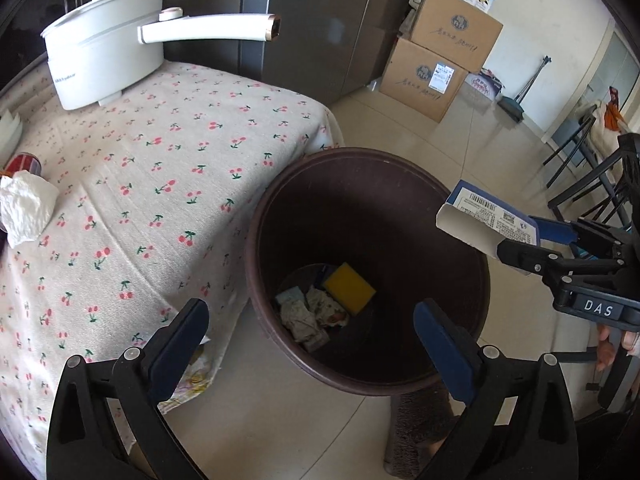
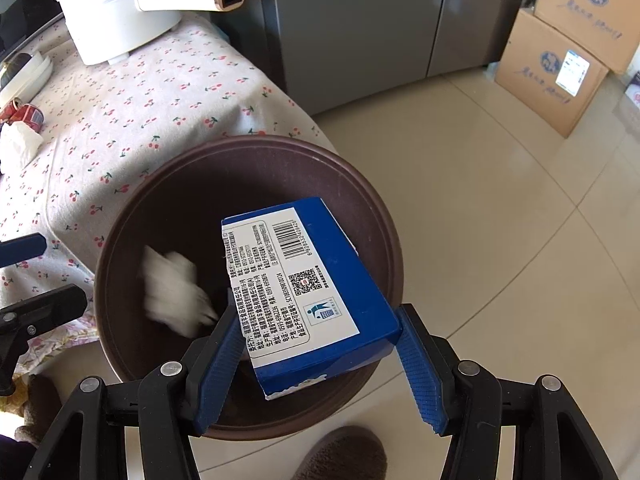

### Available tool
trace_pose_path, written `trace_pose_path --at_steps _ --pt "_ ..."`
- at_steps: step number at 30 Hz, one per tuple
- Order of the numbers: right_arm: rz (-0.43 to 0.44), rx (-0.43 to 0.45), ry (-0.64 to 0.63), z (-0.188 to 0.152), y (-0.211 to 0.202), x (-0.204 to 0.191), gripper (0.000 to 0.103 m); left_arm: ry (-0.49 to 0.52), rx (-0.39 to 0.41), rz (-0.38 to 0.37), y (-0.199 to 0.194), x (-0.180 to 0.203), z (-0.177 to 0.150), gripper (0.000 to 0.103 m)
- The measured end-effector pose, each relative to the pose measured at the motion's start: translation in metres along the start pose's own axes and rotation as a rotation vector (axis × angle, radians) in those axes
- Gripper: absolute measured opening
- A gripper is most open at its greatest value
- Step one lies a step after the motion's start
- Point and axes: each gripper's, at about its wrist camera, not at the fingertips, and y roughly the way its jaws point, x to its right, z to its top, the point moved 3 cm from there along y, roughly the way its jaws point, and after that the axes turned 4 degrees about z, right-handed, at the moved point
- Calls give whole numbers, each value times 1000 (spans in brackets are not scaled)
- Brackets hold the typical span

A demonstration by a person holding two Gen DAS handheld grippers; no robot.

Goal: Collect trash
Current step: 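Carry paper and blue box over the brown bin and open both tools, then move both open tools back over the table toward the remaining trash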

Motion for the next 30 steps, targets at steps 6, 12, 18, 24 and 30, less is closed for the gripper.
trace_pose_path --at_steps 6,12,18,24,30 --pt "7 -3 -12 3 2 -9 66 1 -13 51 -3 -19 -8 103" --pt "13 -2 -20 6 4 -17 66 -32 -16 90 -17 -45 -14 103" --pt "-7 10 -12 8 8 -23 78 -59 -4 115 -35 -71 -20 103" --pt "6 5 13 14 10 -29 103 -87 -8 146 -49 -102 -29 103" --pt "5 -10 -27 17 15 -52 103 -133 1 177 -64 -134 -38 103"
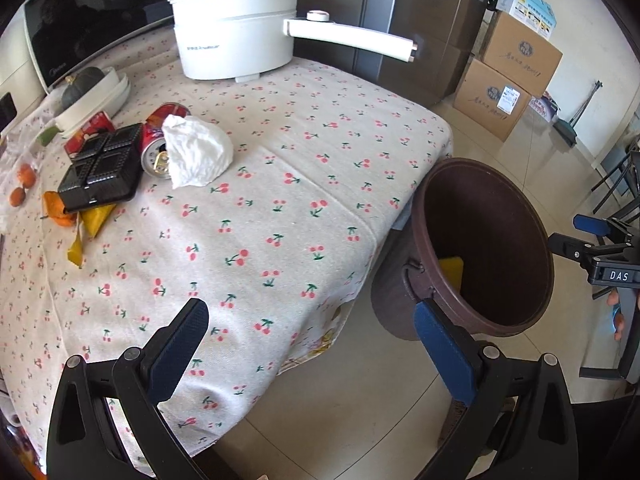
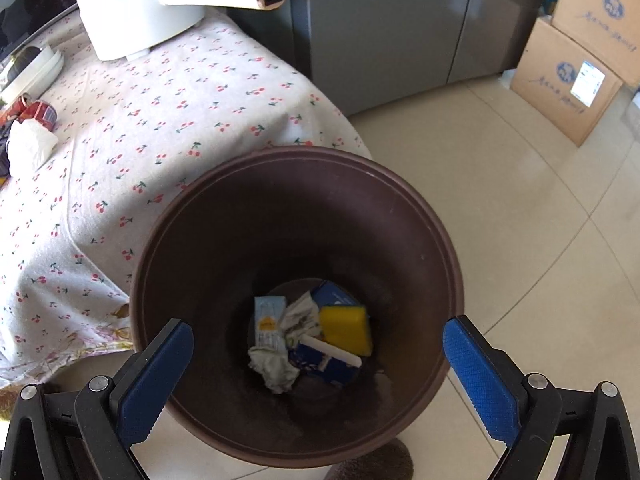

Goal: Collect trash
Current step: 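Move both open tools back over the table toward the remaining trash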

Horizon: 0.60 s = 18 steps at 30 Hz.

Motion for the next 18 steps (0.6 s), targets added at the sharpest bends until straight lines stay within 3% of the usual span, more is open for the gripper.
trace_pose_path --at_steps 18 --pt "53 0 -103 21 11 -87 103 -149 -2 42 -19 -80 -19 103"
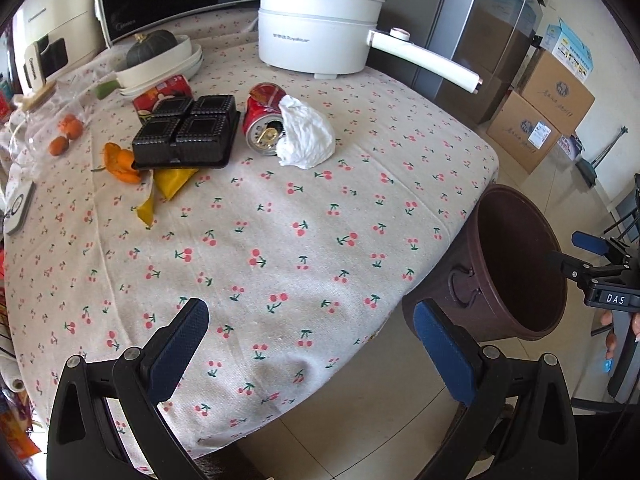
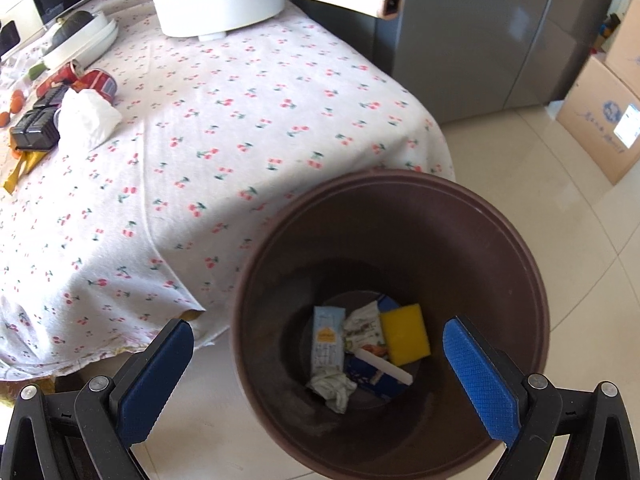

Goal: Collect trash
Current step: 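Move both open tools back over the table toward the remaining trash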

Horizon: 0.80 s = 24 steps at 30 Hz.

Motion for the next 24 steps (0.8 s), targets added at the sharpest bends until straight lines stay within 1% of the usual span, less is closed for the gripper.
trace_pose_path --at_steps 6,15,24 --pt "27 12 -12 13 4 -27 103 -54 0 19 -2 -28 -3 103" --pt "86 20 -15 33 15 -71 103 -174 -12 11 -4 -73 -8 103" --pt "143 25 5 55 36 -113 103 -235 -19 57 -1 -119 -13 103"
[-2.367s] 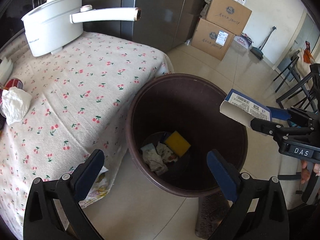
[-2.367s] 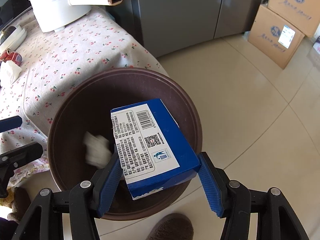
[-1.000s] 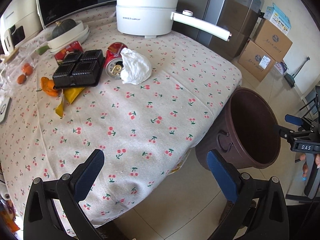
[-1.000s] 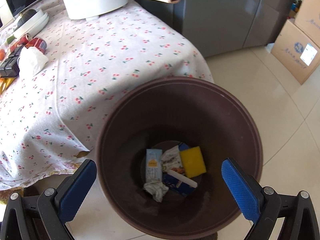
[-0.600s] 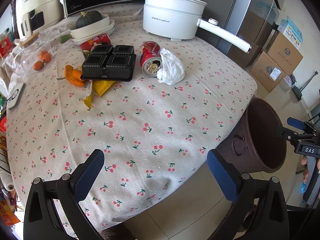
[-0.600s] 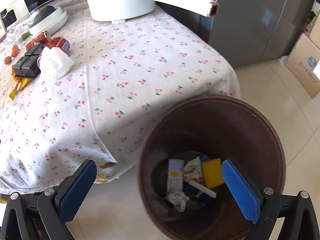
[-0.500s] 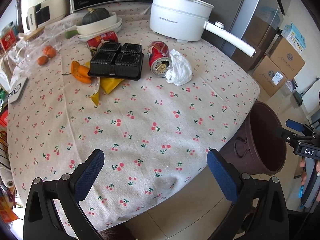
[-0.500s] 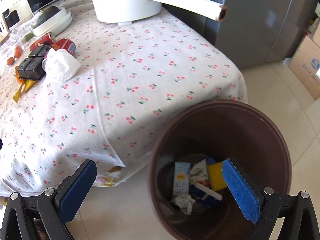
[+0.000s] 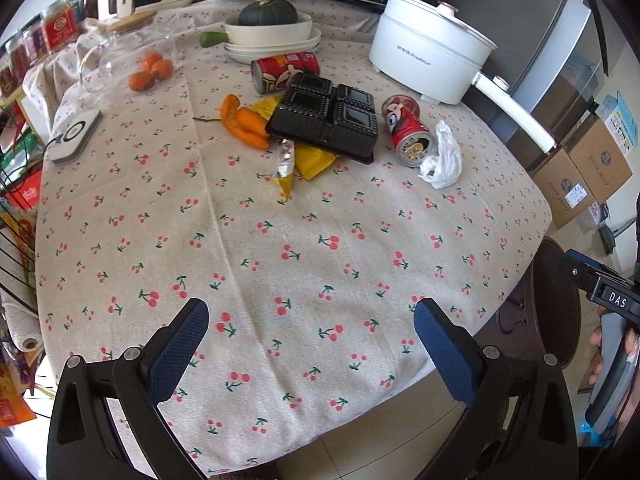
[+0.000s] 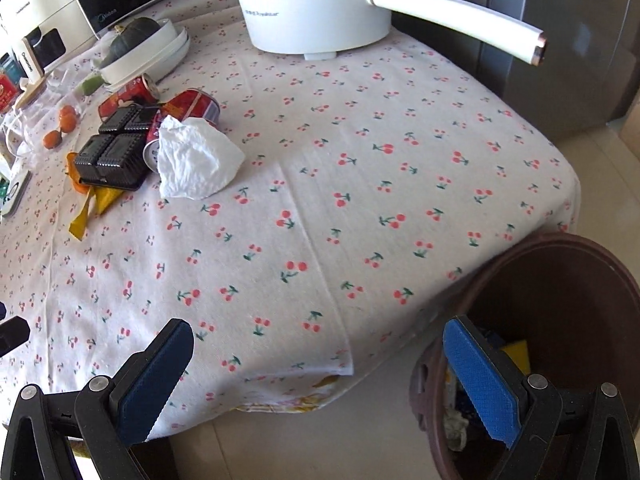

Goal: Collect trash
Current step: 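Move both open tools back over the table toward the remaining trash, then grasp the white plastic bag with the right tool and lift it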

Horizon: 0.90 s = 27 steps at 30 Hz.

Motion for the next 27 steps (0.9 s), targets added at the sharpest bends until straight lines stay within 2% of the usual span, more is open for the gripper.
trace_pose_path --at_steps 11,15,21,25,27 --pt "79 42 -98 34 55 -54 103 -119 4 54 22 -55 15 103" --pt "54 48 -143 44 82 -68 102 -148 20 71 33 -66 20 103" --pt "1 66 -177 53 110 -77 87 -116 17 100 53 -72 23 103" --pt "-20 100 -184 59 114 -77 81 -108 -16 129 69 -76 21 103" --pt "-19 115 -201 61 114 -79 77 -87 2 149 71 -74 20 103"
